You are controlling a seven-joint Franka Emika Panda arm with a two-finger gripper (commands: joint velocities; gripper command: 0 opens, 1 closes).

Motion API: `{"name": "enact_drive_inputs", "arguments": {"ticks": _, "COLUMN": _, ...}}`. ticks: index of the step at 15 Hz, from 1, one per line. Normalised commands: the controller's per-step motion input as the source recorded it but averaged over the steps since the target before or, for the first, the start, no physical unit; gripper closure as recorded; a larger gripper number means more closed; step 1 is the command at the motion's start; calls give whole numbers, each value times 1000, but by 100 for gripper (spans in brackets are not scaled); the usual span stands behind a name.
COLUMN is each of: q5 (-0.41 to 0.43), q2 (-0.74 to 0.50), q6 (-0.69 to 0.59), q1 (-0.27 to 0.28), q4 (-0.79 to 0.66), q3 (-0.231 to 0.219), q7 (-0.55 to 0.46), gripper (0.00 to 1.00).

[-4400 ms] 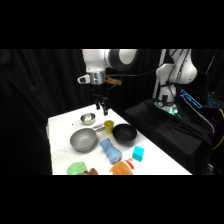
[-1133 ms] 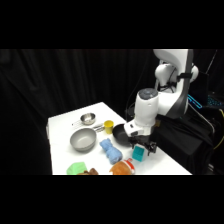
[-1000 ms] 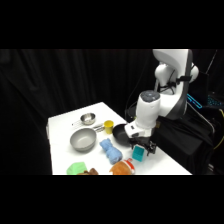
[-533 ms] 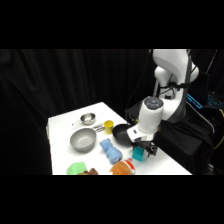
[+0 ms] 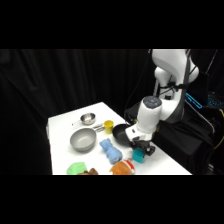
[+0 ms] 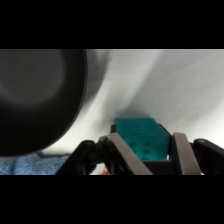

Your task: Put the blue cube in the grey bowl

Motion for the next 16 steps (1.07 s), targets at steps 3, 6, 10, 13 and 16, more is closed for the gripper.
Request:
{"name": "enact_drive_inputs", "arguments": {"ticks": 3, "q5": 39, "q2": -252, "q6": -154, "q1": -26, "q4": -18, "q3": 32, "q7": -4, "gripper": 66}}
{"name": "enact_drive_inputs", "arguments": {"ticks": 6, "q5": 196, "q2": -370, "q6": -367, "q1": -182, "q4": -1, "q3": 213, "q7": -169, "gripper": 66}}
{"name": "enact_drive_inputs", "arguments": {"ticks": 10, "q5": 228, "q2": -364, "q6": -485, "q1": -182, "q4": 98, "q3": 192, "q7": -237, "gripper": 66}}
{"name": "enact_drive_inputs", "arguments": {"ticks": 13, "q5": 227, "q2": -217, "q6": -468, "q1": -174, "q4": 237, "q3": 109, "q7": -282, "gripper": 66}}
{"name": "enact_drive_inputs", "arguments": {"ticks": 16, "q5": 192, "q2": -33, "q6": -395, "q1": -176, "q4": 337, "q3": 41, "q7": -282, "gripper": 66}}
